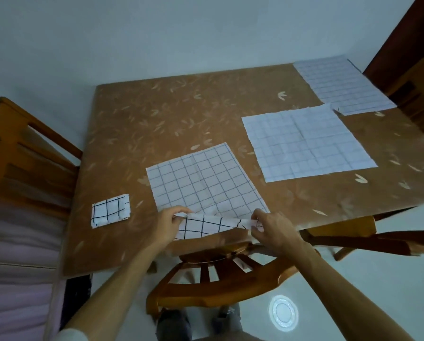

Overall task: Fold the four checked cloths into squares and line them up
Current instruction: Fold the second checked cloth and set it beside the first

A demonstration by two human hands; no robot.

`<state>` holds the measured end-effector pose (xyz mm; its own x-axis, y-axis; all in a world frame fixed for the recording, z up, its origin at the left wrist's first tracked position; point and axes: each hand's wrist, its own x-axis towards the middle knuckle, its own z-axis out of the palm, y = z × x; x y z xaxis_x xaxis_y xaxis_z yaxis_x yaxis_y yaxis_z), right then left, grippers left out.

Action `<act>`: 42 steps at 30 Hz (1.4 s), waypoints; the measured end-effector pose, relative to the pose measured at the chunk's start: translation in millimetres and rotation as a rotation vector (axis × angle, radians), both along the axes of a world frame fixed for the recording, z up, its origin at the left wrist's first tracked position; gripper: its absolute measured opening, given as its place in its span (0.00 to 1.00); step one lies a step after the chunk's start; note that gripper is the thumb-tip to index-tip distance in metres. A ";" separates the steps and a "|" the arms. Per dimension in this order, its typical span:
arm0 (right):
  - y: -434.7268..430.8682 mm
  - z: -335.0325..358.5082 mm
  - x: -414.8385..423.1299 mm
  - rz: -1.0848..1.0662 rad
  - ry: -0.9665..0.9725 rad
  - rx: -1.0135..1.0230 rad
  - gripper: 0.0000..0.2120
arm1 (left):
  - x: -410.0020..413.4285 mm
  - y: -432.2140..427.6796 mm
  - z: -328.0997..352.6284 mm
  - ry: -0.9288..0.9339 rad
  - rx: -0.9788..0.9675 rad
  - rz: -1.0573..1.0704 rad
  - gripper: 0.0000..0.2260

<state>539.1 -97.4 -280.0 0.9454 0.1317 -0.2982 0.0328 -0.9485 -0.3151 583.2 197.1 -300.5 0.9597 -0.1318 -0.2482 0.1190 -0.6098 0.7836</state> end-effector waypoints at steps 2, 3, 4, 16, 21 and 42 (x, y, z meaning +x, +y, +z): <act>-2.9 -2.3 5.7 0.036 0.073 0.019 0.12 | -3.1 13.8 4.7 0.023 -0.009 0.065 0.11; -3.6 -2.2 9.3 0.048 0.107 0.029 0.13 | -5.0 21.3 4.8 0.046 -0.007 0.095 0.09; -4.8 -3.6 13.7 0.055 0.129 0.026 0.13 | -6.7 28.2 4.2 0.058 -0.003 0.124 0.09; -11.7 6.5 106.0 -0.194 0.111 0.198 0.16 | 40.8 60.8 3.3 0.054 -0.123 0.379 0.06; -2.1 5.5 153.3 -0.320 0.074 0.266 0.12 | 91.9 72.4 -2.2 0.067 -0.170 0.352 0.07; 32.3 -103.6 276.9 -0.651 0.044 0.347 0.27 | 221.4 51.6 -89.8 0.023 0.327 0.452 0.12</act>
<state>816.0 -65.0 -383.6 0.8526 -0.3579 -0.3808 -0.5220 -0.6174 -0.5885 804.6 248.7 -390.3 0.8967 0.3794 -0.2282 0.4399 -0.7052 0.5560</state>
